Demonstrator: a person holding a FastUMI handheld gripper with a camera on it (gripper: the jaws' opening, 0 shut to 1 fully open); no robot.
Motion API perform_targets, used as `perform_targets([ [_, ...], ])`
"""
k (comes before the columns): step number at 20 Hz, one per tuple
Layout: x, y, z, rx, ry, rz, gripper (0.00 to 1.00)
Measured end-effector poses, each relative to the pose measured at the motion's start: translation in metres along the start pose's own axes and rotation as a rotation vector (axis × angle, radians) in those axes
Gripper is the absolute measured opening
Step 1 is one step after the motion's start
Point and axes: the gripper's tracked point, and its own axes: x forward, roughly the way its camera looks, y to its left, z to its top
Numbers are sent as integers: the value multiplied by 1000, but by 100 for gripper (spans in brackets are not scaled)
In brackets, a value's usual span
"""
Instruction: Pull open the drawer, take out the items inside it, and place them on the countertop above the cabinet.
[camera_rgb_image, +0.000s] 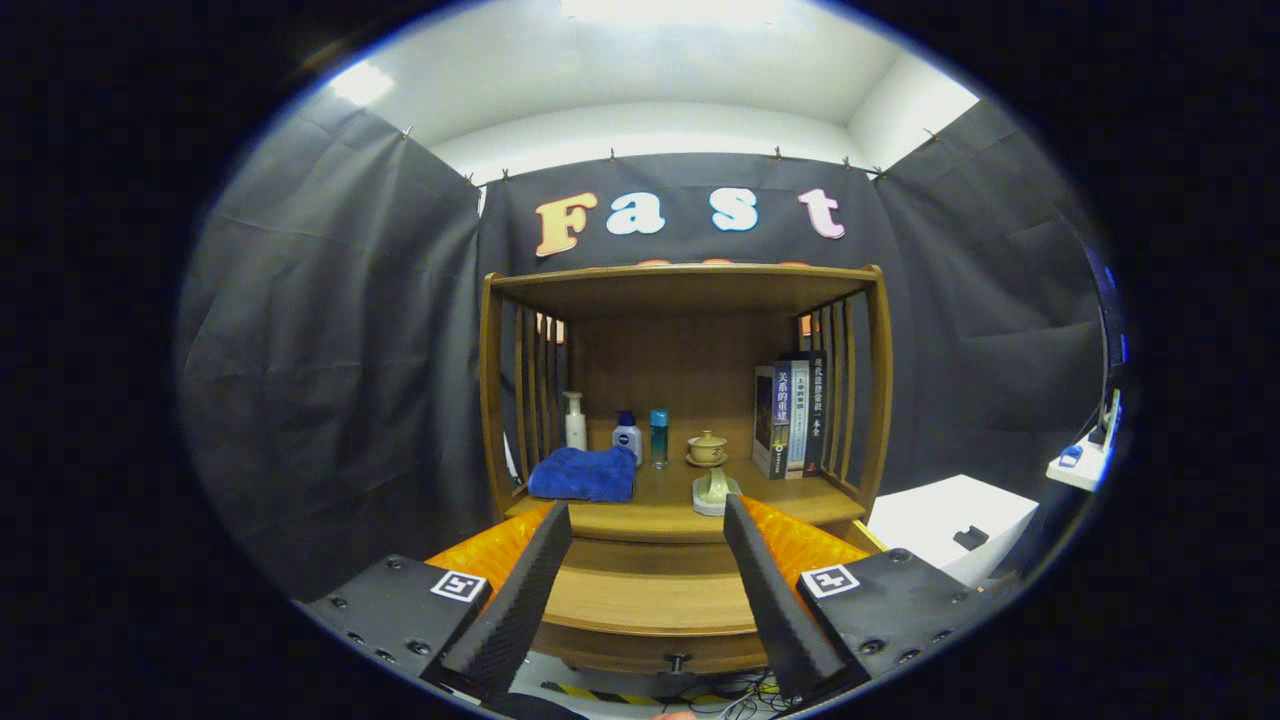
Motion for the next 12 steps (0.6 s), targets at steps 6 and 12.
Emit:
perform_targets([
  [6,-12,-6,-48,-8,-48,-45,98],
  [12,-8,-10,-131,32,29,-33,99],
])
